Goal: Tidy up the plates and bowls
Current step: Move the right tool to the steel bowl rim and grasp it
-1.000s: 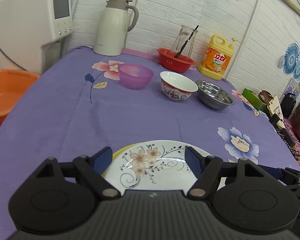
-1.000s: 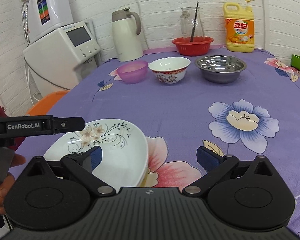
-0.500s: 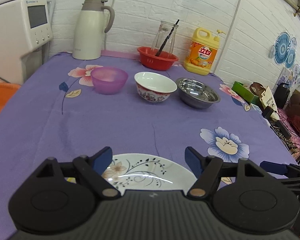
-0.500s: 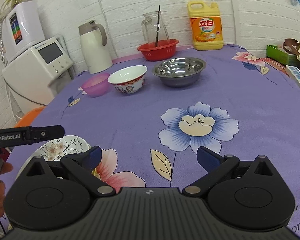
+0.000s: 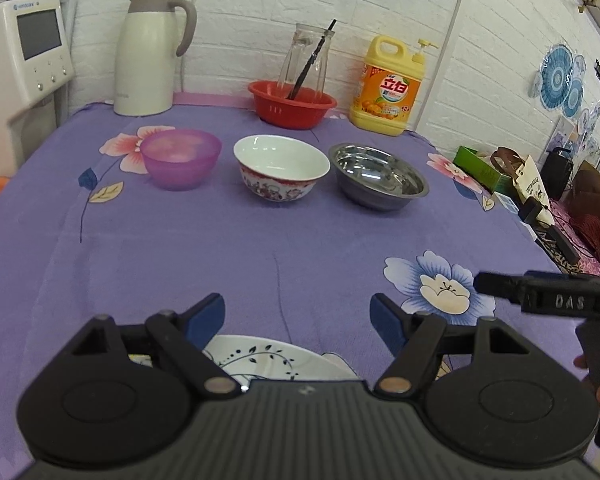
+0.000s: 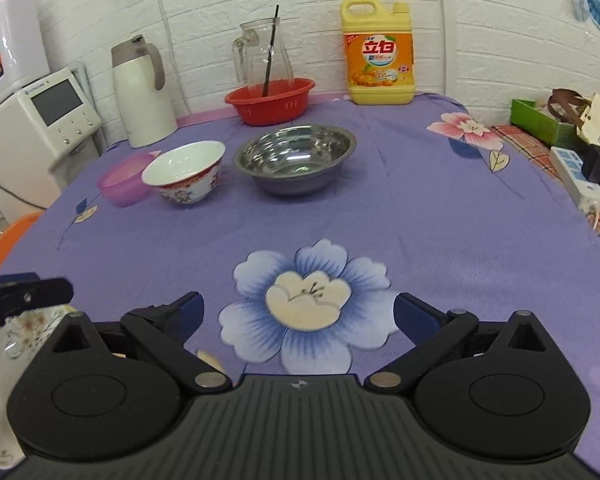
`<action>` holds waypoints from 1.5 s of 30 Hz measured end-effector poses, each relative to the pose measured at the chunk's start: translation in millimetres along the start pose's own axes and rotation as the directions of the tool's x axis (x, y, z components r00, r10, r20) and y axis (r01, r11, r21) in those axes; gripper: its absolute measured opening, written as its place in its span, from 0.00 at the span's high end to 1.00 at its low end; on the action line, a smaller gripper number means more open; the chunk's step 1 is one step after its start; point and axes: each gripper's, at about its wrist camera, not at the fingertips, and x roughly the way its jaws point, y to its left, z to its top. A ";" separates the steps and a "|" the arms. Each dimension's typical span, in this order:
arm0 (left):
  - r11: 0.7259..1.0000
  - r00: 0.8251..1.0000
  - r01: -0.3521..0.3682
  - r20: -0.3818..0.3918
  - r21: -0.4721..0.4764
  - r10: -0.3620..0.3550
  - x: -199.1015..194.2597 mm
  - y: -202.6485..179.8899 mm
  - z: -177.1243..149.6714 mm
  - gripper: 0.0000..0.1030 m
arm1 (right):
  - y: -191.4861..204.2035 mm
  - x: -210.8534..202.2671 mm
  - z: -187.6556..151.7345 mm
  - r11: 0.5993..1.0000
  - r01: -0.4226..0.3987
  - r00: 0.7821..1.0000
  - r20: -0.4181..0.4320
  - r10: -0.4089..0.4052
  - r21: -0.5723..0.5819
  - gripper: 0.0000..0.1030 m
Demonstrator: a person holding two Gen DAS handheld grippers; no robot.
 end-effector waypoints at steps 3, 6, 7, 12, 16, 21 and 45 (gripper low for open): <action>1.000 1.000 -0.002 -0.008 0.003 0.002 6.5 3.1 3.7 0.29 | -10.4 18.6 28.0 0.999 0.045 0.999 0.015 -0.045 -0.004 0.00; 1.000 1.000 -0.004 -0.007 -0.002 0.004 10.6 7.8 7.7 0.29 | -22.7 44.0 61.8 0.996 0.092 0.995 0.029 -0.093 0.016 0.00; 1.000 1.000 -0.005 -0.007 -0.003 0.005 11.3 10.0 9.1 0.29 | -25.2 55.8 73.1 0.994 0.107 0.994 0.022 -0.107 0.019 0.00; 1.000 1.000 -0.019 -0.003 -0.005 0.019 13.7 22.9 16.4 0.29 | -26.5 124.2 111.1 0.984 0.177 0.982 -0.054 -0.179 -0.034 0.00; 0.999 0.999 -0.040 -0.006 -0.008 0.040 16.7 34.9 20.7 0.29 | -25.9 175.6 114.5 0.971 0.221 0.959 -0.162 -0.234 -0.096 0.00; 0.999 0.999 -0.040 -0.009 -0.021 0.039 20.4 40.6 25.6 0.29 | -27.7 193.4 110.3 0.967 0.225 0.944 -0.218 -0.246 -0.117 0.00; 0.981 0.985 0.067 -0.142 -0.182 -0.094 147.4 -40.5 82.0 0.29 | -49.4 121.1 67.6 0.998 0.062 0.987 -0.144 -0.066 -0.031 0.00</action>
